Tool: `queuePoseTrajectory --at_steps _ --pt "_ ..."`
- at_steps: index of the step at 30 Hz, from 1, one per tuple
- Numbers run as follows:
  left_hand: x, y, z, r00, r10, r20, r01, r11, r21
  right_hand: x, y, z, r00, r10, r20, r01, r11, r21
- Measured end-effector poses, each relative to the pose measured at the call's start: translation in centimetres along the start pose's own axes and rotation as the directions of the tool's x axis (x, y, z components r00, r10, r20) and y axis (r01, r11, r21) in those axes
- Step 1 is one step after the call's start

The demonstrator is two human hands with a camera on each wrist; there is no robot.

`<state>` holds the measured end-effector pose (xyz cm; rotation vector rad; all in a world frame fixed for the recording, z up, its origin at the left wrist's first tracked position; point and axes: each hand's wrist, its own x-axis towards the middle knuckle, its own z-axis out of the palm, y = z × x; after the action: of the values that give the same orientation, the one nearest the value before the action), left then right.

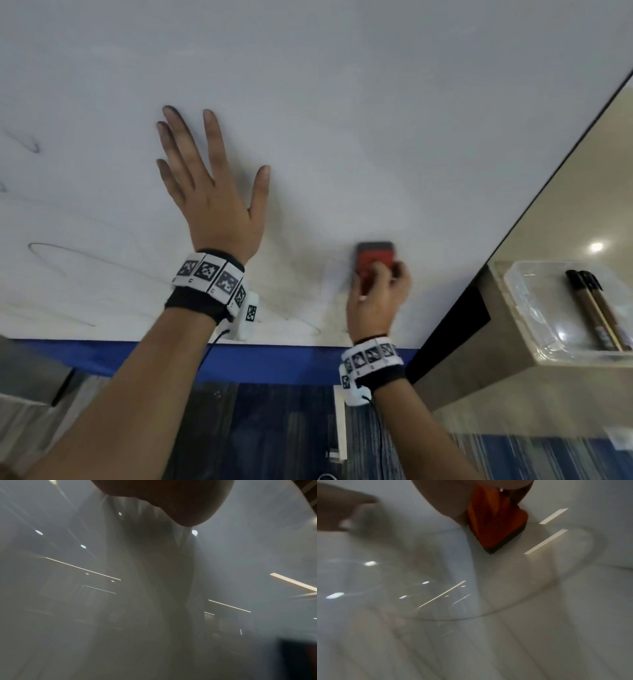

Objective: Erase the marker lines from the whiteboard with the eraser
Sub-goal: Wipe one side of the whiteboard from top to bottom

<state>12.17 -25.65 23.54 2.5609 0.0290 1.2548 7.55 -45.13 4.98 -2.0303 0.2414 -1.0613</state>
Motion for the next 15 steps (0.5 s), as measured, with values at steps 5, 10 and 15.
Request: queuePoseTrajectory --at_steps 5,10,15 --pt "-0.1 -0.2 0.1 1.0 0.001 -0.009 -0.001 1.0 0.002 -1.8 -3.2 3.6 0.812 -0.477 0.336 0.518 0.855 -0.038" --pt "-0.1 -0.7 0.1 1.0 0.03 -0.008 -0.03 0.999 0.014 -0.5 0.7 0.9 0.876 -0.392 0.282 0.436 0.893 -0.115" --pt "-0.2 -0.6 0.3 1.0 0.03 0.006 -0.03 0.999 0.028 -1.2 6.5 -3.4 0.994 0.021 0.109 -0.01 0.995 -0.1"
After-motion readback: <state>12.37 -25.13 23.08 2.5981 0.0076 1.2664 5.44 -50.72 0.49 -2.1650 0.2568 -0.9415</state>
